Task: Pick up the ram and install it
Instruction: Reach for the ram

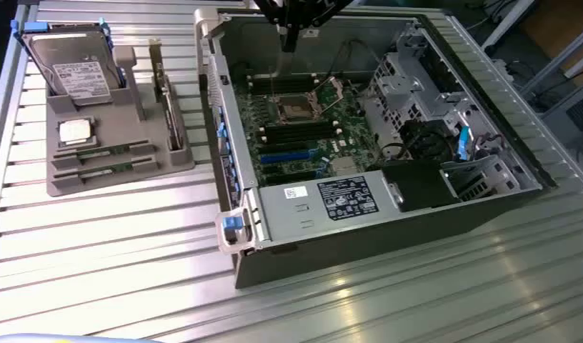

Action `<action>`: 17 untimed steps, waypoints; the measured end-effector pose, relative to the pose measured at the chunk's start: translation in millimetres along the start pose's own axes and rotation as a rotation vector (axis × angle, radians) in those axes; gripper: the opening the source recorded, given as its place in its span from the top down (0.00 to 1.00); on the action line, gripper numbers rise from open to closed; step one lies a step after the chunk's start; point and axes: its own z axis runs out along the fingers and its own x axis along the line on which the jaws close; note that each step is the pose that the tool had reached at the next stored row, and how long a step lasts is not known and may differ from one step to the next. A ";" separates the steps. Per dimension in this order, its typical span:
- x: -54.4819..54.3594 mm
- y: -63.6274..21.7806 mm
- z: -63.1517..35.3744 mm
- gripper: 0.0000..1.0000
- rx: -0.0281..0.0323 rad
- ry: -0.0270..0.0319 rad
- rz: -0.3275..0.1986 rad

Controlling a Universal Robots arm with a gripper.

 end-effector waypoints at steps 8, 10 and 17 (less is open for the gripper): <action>11.0 -0.8 -0.3 0.89 -0.0001 -0.0003 0.000; 13.5 -1.0 -0.4 0.89 -0.0001 -0.0004 0.000; 27.8 -2.1 -0.8 0.89 -0.0002 -0.0009 0.000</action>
